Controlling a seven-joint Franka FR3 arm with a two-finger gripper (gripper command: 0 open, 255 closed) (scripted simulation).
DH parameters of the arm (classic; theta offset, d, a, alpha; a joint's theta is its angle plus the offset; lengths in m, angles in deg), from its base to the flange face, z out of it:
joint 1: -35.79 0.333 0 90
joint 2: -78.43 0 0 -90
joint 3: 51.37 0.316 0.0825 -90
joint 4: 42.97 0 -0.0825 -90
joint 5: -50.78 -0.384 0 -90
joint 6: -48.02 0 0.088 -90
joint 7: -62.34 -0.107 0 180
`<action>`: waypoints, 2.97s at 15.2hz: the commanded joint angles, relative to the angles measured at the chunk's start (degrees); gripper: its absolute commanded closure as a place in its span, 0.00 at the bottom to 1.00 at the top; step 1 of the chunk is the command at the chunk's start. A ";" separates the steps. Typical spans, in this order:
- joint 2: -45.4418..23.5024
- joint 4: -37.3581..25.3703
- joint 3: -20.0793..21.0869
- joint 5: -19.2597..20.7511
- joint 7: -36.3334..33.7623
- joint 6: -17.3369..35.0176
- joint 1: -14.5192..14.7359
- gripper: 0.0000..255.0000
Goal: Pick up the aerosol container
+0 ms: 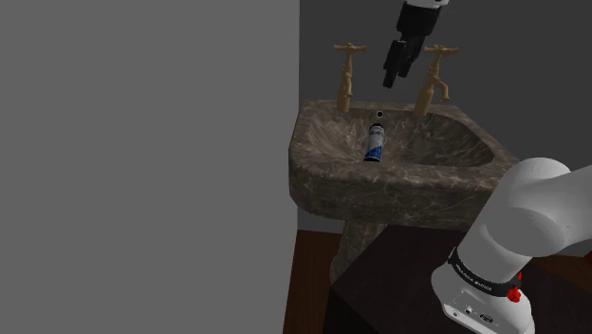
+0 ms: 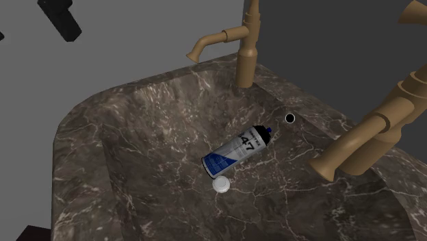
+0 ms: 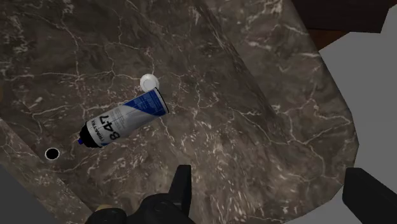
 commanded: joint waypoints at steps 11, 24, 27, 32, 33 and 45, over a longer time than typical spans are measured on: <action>-3.89 14.84 -3.44 2.67 -9.83 26.50 -6.85 0.00; -24.45 21.75 -7.40 5.51 -23.66 63.45 -16.13 0.00; -31.20 21.12 -7.99 5.71 -27.11 71.61 -18.15 0.00; -41.61 18.80 -8.85 5.64 -32.37 82.53 -20.73 0.00; -42.40 18.91 -8.89 5.64 -32.43 83.43 -20.73 0.00; -48.02 19.22 -8.91 4.75 -32.20 89.30 -20.70 1.00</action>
